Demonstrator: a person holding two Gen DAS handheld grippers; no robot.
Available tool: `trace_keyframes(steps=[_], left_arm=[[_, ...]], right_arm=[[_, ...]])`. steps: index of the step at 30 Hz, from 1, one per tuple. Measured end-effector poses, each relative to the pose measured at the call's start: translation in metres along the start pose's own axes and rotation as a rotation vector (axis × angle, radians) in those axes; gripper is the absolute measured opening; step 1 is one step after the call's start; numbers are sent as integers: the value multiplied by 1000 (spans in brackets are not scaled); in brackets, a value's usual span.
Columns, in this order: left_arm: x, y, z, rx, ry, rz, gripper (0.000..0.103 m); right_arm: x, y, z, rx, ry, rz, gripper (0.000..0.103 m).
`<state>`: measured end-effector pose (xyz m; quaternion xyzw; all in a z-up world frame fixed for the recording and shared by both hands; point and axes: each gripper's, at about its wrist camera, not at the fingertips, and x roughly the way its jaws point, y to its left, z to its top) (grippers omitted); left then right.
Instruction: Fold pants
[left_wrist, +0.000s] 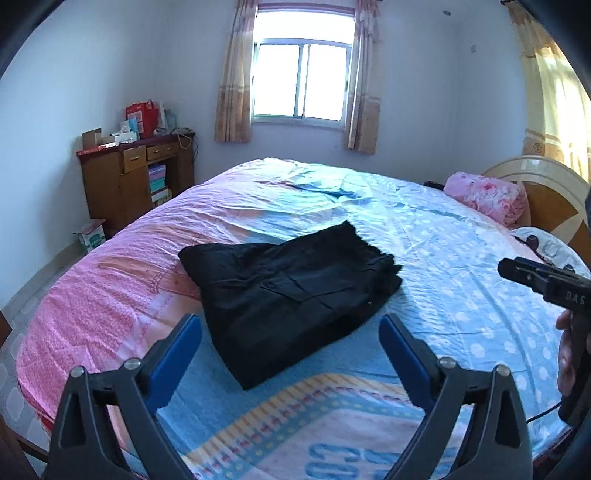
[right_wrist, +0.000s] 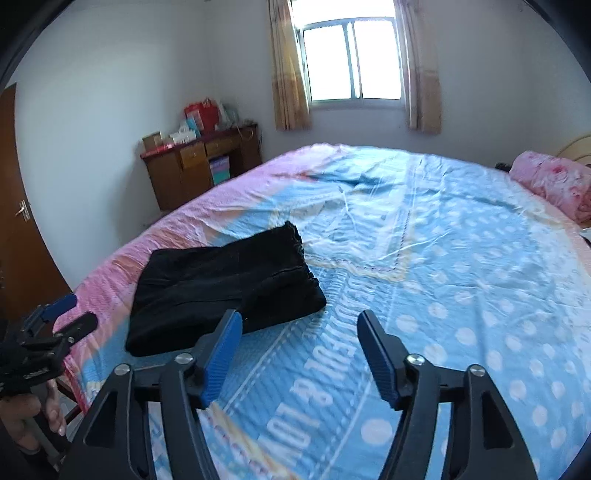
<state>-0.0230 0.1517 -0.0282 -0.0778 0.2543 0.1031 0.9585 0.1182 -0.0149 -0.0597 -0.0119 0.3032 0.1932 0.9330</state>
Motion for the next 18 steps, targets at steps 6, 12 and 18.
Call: trace_keyframes(steps=[6, 12, 18], left_arm=[[-9, -13, -4, 44, -11, 12, 100], [-17, -19, -4, 59, -29, 1, 100], [-15, -24, -7, 65, -17, -10, 100]], right_arm=[[-37, 9, -14, -17, -57, -17, 69], [-52, 13, -19, -22, -73, -31, 70], [-56, 14, -23, -21, -62, -30, 70]])
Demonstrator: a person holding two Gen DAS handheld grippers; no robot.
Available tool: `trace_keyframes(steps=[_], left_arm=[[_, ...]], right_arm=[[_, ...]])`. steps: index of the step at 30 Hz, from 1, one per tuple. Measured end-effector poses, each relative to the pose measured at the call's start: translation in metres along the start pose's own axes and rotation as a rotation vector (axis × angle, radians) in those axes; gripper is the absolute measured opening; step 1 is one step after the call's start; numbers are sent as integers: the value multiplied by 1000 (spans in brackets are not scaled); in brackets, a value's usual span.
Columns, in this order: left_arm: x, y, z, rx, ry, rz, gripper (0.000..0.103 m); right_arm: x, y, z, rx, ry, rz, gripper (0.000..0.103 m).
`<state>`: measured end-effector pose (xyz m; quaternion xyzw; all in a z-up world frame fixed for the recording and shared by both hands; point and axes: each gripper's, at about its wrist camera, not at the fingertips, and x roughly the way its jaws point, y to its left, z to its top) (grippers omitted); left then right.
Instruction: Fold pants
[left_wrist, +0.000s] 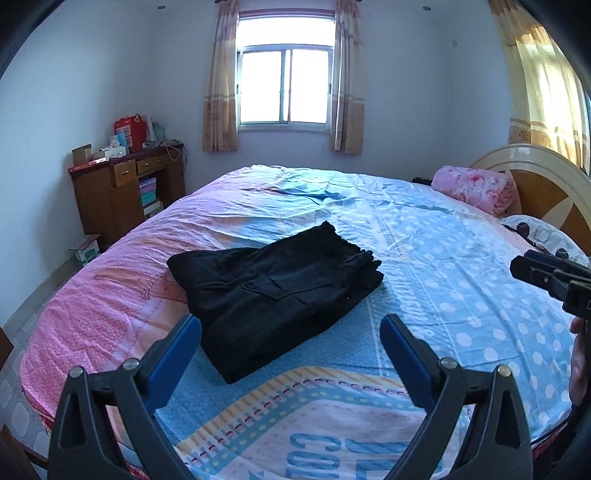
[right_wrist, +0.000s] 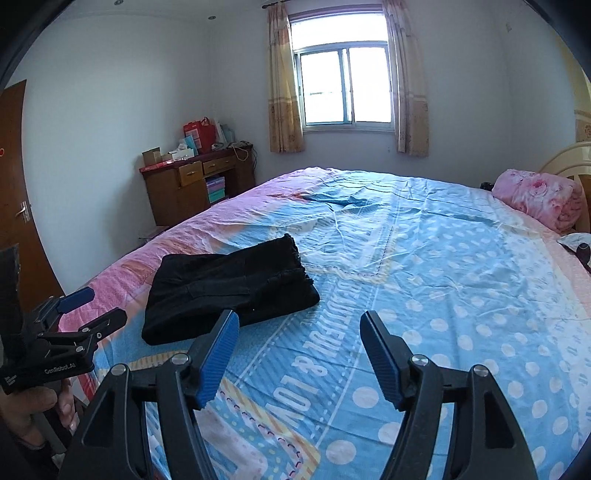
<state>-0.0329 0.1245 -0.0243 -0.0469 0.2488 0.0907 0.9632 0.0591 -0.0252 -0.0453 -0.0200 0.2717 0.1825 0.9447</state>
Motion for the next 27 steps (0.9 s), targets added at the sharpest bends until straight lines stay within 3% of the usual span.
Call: trace_keyframes(steps=[16, 27], left_arm=[[1, -4, -2, 23, -2, 6, 100], [-1, -6, 0, 41, -10, 18, 103]], right_arm=[[6, 3, -8, 7, 18, 30, 70], [-6, 1, -6, 16, -26, 32, 72]])
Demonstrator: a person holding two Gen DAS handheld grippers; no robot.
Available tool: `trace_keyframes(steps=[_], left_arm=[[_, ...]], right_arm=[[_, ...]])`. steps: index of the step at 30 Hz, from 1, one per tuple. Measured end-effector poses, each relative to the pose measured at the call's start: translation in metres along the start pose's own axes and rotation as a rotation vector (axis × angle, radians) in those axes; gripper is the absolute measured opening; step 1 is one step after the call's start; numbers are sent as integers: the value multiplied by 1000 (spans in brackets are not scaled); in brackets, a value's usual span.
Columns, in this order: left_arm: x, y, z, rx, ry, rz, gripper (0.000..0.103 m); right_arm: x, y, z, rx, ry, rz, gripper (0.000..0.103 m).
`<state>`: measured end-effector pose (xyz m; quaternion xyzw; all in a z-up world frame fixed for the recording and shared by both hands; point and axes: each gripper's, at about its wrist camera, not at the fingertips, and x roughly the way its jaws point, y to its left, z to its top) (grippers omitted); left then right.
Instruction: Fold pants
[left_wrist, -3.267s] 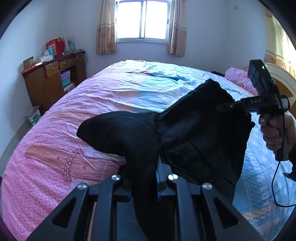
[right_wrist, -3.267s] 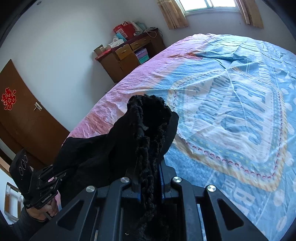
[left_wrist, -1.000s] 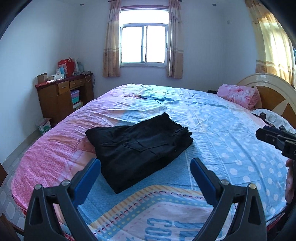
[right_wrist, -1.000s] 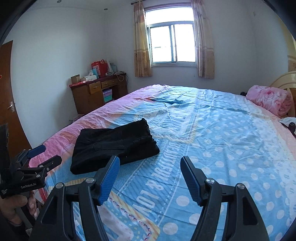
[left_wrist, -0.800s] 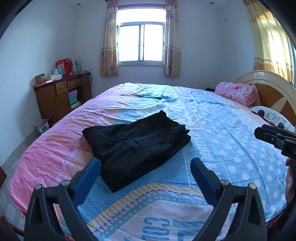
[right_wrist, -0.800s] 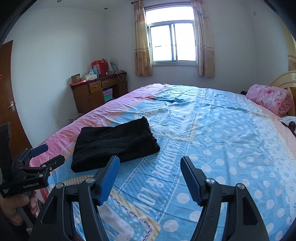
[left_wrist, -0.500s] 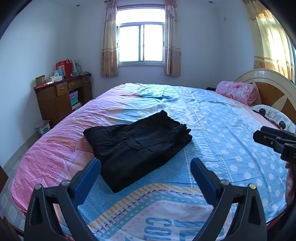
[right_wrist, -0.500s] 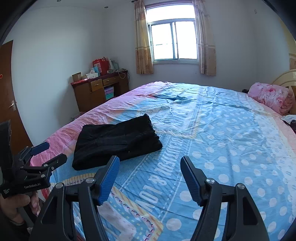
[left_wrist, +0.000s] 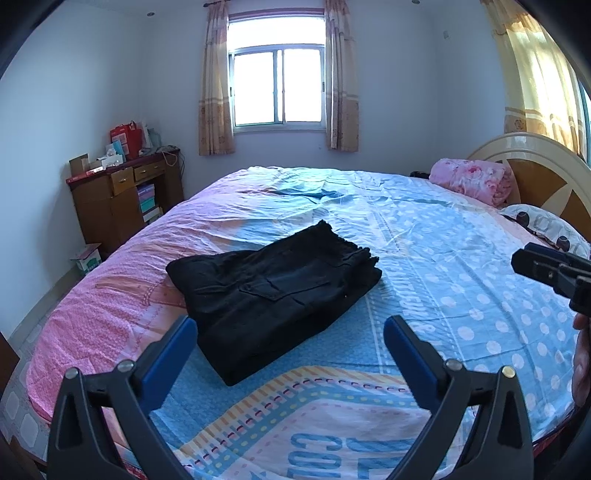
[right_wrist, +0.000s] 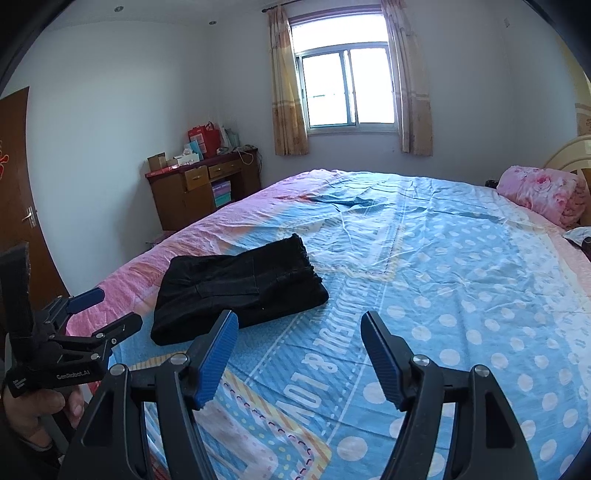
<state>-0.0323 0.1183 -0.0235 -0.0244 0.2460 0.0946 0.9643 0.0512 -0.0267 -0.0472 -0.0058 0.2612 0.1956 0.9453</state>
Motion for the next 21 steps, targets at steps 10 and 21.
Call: trace_keyframes(steps=[10, 21], left_arm=[[-8, -1, 4, 20, -19, 43, 103], [-6, 8, 3, 2, -11, 67, 103]], right_arm=[[-8, -2, 4, 15, -46, -17, 84], [-6, 10, -3, -27, -17, 5, 84]])
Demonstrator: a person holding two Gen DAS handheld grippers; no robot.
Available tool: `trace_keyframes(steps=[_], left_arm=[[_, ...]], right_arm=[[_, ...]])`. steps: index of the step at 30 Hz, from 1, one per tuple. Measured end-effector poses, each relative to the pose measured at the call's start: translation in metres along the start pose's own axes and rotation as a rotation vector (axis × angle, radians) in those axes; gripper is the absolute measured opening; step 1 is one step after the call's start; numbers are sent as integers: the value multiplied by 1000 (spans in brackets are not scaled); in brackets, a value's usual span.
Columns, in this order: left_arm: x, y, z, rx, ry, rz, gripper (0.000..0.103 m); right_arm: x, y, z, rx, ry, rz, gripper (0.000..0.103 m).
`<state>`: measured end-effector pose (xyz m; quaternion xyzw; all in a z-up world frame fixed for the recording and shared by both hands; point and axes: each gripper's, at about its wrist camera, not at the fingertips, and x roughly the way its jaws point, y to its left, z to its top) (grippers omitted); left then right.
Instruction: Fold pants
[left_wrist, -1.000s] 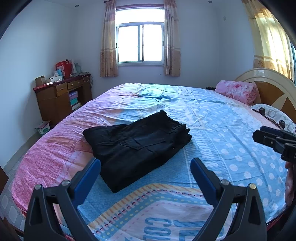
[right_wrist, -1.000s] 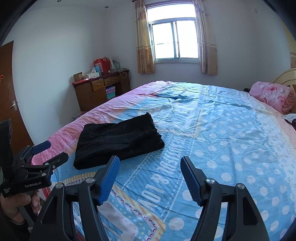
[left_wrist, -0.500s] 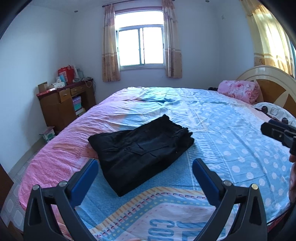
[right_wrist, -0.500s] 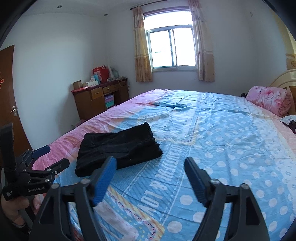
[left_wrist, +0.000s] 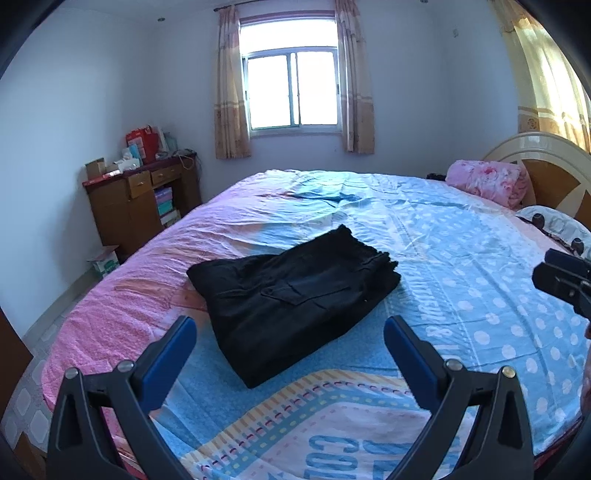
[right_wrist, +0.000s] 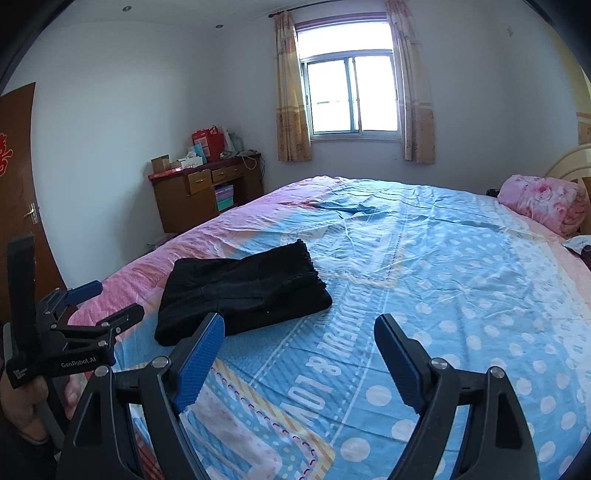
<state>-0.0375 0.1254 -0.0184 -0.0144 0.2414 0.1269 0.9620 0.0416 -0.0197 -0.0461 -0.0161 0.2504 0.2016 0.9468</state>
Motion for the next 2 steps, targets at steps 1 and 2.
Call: trace_keyframes(steps=[1, 2], left_arm=[[0, -1, 1, 10, -1, -7, 103], [0, -2, 1, 17, -1, -8, 103]], right_arm=[[-1, 0, 0, -3, 1, 1, 84], [-1, 0, -1, -4, 2, -1, 84]])
